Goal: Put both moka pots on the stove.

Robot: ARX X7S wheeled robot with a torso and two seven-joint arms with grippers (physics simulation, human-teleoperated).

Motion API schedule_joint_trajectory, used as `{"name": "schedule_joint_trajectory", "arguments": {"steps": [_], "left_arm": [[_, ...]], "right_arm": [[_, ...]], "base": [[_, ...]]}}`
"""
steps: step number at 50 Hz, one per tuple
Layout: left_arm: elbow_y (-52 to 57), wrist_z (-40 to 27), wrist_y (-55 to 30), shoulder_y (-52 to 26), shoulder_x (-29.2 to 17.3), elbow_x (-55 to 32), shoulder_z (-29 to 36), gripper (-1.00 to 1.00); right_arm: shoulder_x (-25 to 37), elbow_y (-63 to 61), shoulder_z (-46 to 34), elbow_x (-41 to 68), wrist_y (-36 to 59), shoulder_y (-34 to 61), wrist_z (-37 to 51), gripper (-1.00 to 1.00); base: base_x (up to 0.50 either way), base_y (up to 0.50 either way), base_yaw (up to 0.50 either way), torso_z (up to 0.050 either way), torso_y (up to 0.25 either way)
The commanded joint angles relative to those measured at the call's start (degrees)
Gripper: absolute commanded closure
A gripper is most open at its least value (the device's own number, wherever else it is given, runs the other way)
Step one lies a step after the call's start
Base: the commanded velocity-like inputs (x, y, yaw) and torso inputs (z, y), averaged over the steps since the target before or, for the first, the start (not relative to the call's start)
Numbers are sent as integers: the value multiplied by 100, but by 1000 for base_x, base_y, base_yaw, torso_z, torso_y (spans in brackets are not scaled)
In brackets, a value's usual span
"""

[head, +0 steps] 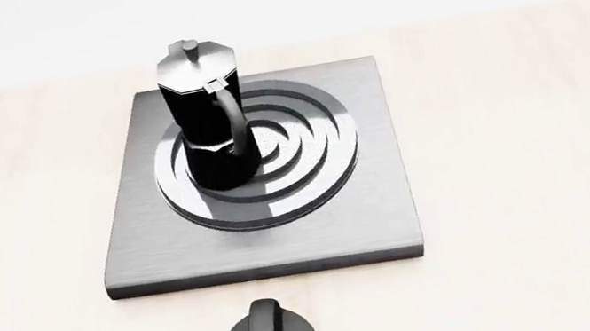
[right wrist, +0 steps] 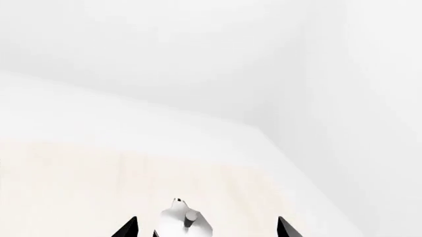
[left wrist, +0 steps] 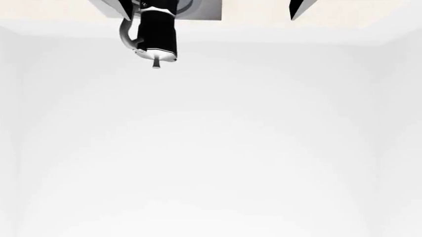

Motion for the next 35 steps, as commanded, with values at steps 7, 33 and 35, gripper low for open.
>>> {"name": "schedule_joint_trajectory", "arguments": {"steps": [7,33,35], "left_arm": [[2,-10,-12,-18,-17,31,66,-100],[79,-44,-103,-46,-56,54,155,-100],[66,-40,-96,-49,-56,63,169,-100]], "right_arm": [[-367,1235,-104,-188,1146,902,-1322,-100],[-1050,2766,-138,-87,1170,1020,-2685,-100],[-1083,2853,-136,-88,1155,1026,-2748,-100]], "base": [[0,0,0,0,0],[0,0,0,0,0],[0,0,0,0,0]]}}
